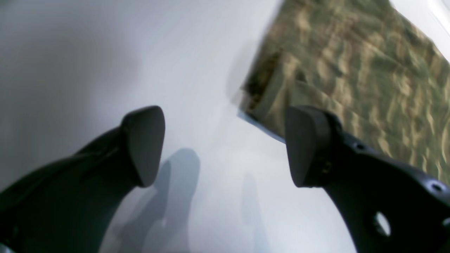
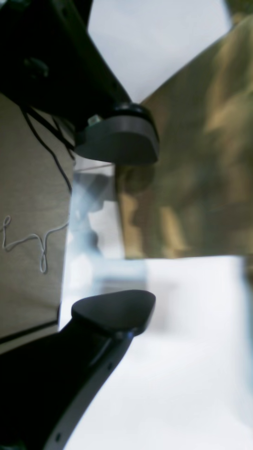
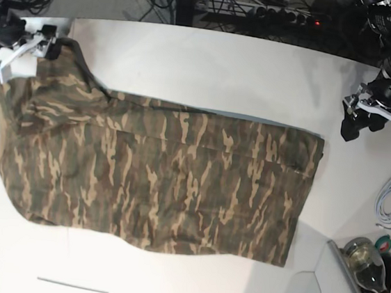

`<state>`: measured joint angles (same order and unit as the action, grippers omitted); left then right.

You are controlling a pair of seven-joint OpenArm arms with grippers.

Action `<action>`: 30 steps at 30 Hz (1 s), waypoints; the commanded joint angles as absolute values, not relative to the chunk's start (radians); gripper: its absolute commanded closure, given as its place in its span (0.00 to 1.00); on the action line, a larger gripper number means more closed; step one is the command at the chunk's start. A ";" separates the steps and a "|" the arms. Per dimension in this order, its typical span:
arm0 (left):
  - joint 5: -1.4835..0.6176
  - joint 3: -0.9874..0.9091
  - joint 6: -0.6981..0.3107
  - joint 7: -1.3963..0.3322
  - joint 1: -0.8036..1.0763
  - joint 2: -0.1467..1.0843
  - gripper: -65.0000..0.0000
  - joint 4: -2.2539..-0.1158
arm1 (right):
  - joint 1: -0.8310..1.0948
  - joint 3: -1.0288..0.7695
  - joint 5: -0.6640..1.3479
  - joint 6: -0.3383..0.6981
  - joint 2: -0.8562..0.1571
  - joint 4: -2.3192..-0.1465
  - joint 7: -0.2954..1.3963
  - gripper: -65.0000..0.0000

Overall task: Layout the t-shirt on the table in an organized manner, then fold the t-shirt properly
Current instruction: 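Open both grippers and raise them off the folded shirt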

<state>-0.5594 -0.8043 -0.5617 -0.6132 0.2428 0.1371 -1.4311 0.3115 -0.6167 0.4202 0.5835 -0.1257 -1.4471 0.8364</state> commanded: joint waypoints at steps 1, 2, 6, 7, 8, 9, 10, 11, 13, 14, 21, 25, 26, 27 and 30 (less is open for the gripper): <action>-0.575 -0.811 -0.564 -0.593 0.254 0.153 0.22 -1.448 | 0.300 -0.619 0.441 0.584 -0.143 -1.452 0.794 0.22; -0.575 -0.812 -0.564 -0.593 0.257 0.153 0.22 -1.448 | 0.300 -0.618 0.441 0.584 -0.143 -1.438 0.788 0.22; -0.575 -0.812 -0.565 -0.593 0.272 0.157 0.22 -1.448 | 0.300 -0.618 0.441 0.585 -0.143 -1.389 0.785 0.22; -0.575 -0.812 -0.565 -0.593 0.272 0.157 0.22 -1.448 | 0.298 -0.618 0.441 0.585 -0.143 -1.380 0.785 0.24; -0.575 -0.812 -0.565 -0.593 0.272 0.156 0.22 -1.448 | 0.298 -0.618 0.441 0.587 -0.143 -1.369 0.785 0.29; -0.575 -0.812 -0.565 -0.593 0.274 0.156 0.22 -1.448 | 0.298 -0.618 0.443 0.587 -0.143 -1.362 0.785 0.38; -0.575 -0.812 -0.565 -0.593 0.274 0.156 0.22 -1.448 | 0.298 -0.618 0.443 0.587 -0.143 -1.357 0.785 0.47; -0.575 -0.812 -0.565 -0.593 0.274 0.156 0.22 -1.448 | 0.298 -0.618 0.443 0.587 -0.143 -1.354 0.786 0.57; -0.575 -0.812 -0.565 -0.593 0.274 0.156 0.22 -1.448 | 0.294 -0.618 0.443 0.587 -0.143 -1.356 0.789 0.79; -0.575 -0.812 -0.565 -0.593 0.274 0.156 0.22 -1.448 | 0.294 -0.618 0.443 0.587 -0.143 -1.363 0.789 0.89; -0.575 -0.812 -0.565 -0.593 0.288 0.156 0.22 -1.448 | 0.255 -0.618 0.446 0.624 -0.139 -1.567 0.926 1.00; -0.575 -0.811 -0.565 -0.593 0.288 0.154 0.22 -1.448 | 0.145 -0.618 0.443 0.622 -0.139 -1.595 1.046 1.00; -0.575 -0.811 -0.565 -0.593 0.288 0.154 0.22 -1.448 | 0.117 -0.618 0.443 0.622 -0.139 -1.595 1.067 1.00; -0.575 -0.811 -0.565 -0.593 0.288 0.154 0.22 -1.448 | 0.087 -0.618 0.443 0.622 -0.139 -1.595 1.090 1.00; -0.575 -0.803 -0.565 -0.593 0.288 0.154 0.22 -1.448 | -0.012 -0.616 0.441 0.621 -0.139 -1.590 1.142 1.00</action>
